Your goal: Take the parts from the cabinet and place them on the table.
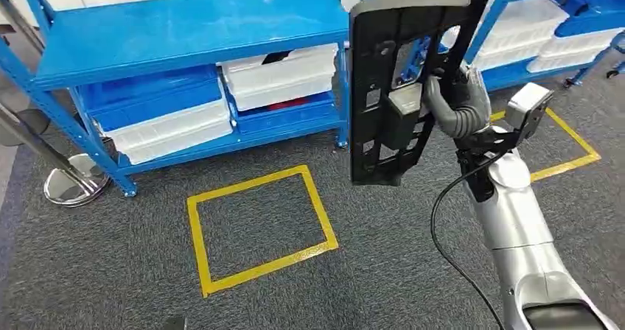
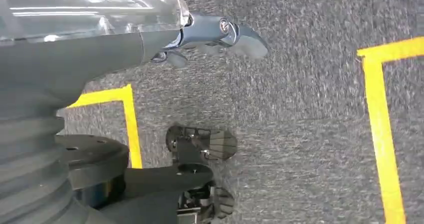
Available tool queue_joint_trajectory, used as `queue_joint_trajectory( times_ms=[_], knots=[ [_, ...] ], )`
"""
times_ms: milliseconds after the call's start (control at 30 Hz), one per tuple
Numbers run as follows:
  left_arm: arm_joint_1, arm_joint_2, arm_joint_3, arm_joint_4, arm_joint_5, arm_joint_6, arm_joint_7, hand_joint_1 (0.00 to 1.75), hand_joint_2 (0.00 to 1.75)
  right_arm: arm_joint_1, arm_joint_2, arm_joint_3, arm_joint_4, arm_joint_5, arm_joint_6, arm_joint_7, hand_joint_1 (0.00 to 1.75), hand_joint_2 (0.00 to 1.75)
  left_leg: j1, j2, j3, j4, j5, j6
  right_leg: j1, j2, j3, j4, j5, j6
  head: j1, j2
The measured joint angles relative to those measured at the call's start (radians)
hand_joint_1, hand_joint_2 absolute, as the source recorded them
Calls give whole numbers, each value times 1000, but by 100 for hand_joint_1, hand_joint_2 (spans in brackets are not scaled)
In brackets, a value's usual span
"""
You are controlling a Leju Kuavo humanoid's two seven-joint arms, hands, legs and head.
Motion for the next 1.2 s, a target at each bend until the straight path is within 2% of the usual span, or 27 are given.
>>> queue_joint_trajectory(
  times_ms=[33,67,133,200,233,267,333,367,400,467,500,533,567,667,700,733,767,833,867,900,933,967,1000,1033,1067,1100,1200],
  knots=[
    [-1,2,0,0,-1,-1,0,0,175,-1,-2,-4,-5,0,0,-2,175,175,-9,8,-1,3,-4,-5,16,-45,15,-36,-18,-11,0,0],
    [-2,2,0,0,-1,-2,1,0,175,2,-3,-7,-11,0,0,-3,175,175,-11,15,-1,3,-6,-10,15,-22,12,-38,-10,-23,0,0],
    [-5,4,1,0,-1,-5,1,0,175,8,-5,-12,-13,-2,1,-3,175,175,-12,37,5,0,-8,-17,17,0,6,-35,-11,-30,0,0],
    [-10,5,1,0,0,-8,-5,0,175,13,-5,-13,-21,-1,4,-3,175,175,-12,45,4,4,-21,-29,3,23,11,-46,-3,-44,-1,0],
    [-13,5,2,0,1,-10,-8,0,175,10,-5,-13,-28,0,8,-3,175,175,-7,-4,-1,28,-42,-34,3,32,10,-48,-1,-48,-1,0],
    [-14,5,2,0,2,-10,-10,0,175,7,-3,-13,-29,0,9,-3,175,175,-4,-35,-27,91,-82,-35,3,40,9,-47,0,-53,-1,0],
    [-11,7,3,0,2,-13,-13,0,175,6,9,-13,-29,5,11,5,175,175,-2,-58,-103,259,-154,-38,5,65,7,-46,0,-56,-1,0],
    [-10,8,4,0,3,-13,-14,0,175,6,13,-13,-28,7,12,6,175,175,-2,-63,-130,312,-162,-39,5,79,7,-44,1,-56,-1,0],
    [-10,9,4,0,3,-13,-16,0,175,6,15,-13,-28,8,11,7,175,175,-2,-63,-133,312,-146,-38,6,92,7,-42,0,-56,-1,0],
    [-13,10,4,0,5,-13,-19,0,175,0,16,-13,-28,10,9,8,175,175,-2,-70,-77,178,-57,-33,5,119,7,-39,-1,-54,-1,0],
    [-13,11,4,0,5,-13,-19,0,175,-4,17,-13,-28,10,9,8,175,175,1,-96,-37,84,-9,-30,5,131,8,-36,-2,-52,-1,0],
    [-13,12,5,0,6,-13,-19,0,175,-7,18,-13,-28,11,9,8,175,175,6,-151,-16,36,-7,-26,4,139,4,-36,-1,-49,-1,0],
    [-11,12,5,0,7,-12,-19,0,175,-12,19,-13,-28,11,8,9,175,175,9,-151,-8,11,-10,-26,7,154,-3,-28,1,-41,-1,0],
    [-13,12,6,0,14,-8,-15,0,175,-8,20,-13,-28,11,8,9,175,175,0,-124,-8,16,-4,-13,-2,185,-12,-40,13,-16,0,0],
    [-14,10,6,0,14,-7,-15,0,175,-8,20,-13,-28,11,8,9,175,175,9,-110,-5,3,3,-2,-3,184,-14,-36,10,-12,-1,0],
    [-14,12,6,0,16,-6,-15,0,175,-11,19,-13,-28,11,8,8,175,175,6,-98,-2,-2,6,5,3,120,-23,-13,-9,-9,0,0],
    [-13,12,7,0,19,-5,-15,0,175,-18,21,-13,-28,11,8,9,175,175,5,-86,-2,-3,7,9,5,80,-53,49,-49,-6,0,0],
    [-8,12,10,0,24,-4,-14,0,175,-21,24,-13,-26,12,8,10,175,175,1,-63,-4,-1,6,10,3,56,-123,202,-116,-1,0,0],
    [-6,13,11,0,26,-3,-15,0,175,-21,26,-13,-24,13,9,11,175,175,-1,-50,-5,-1,5,11,2,52,-151,262,-129,1,0,0],
    [-5,13,12,0,27,-2,-15,0,175,-21,26,-13,-21,14,9,11,175,175,-2,-39,-5,0,5,11,1,50,-152,266,-118,1,0,0],
    [-5,12,13,0,29,-2,-16,0,175,-23,27,-13,-18,15,9,13,175,175,-3,-28,-5,0,3,11,1,48,-129,224,-89,-1,0,0],
    [-5,11,13,0,30,-3,-18,0,175,-25,27,-13,-18,15,9,13,175,175,-4,-16,-4,0,2,10,2,44,-84,144,-49,-5,0,0],
    [-6,11,14,0,30,-3,-19,0,175,-28,26,-13,-18,15,9,13,175,175,-5,-5,-1,0,0,9,6,24,-25,39,-8,-12,0,0],
    [-7,11,14,0,30,-3,-19,0,175,-31,26,-13,-18,15,11,10,175,175,-8,3,2,0,-2,7,16,-23,10,-33,-6,-21,0,0],
    [-7,11,14,0,30,-3,-19,0,175,-34,26,-13,-18,15,12,7,175,175,-17,10,0,2,-4,2,29,-44,15,-43,-11,-31,0,0],
    [-7,11,14,0,29,-3,-19,0,175,-33,26,-13,-18,14,13,3,175,175,-17,18,1,1,-4,-2,28,-20,10,-43,-8,-36,0,0],
    [-11,10,14,0,29,-3,-19,0,175,-29,21,-13,-19,14,13,0,175,175,-20,51,10,-3,-10,-15,23,13,9,-52,-2,-49,0,0]
  ],
)
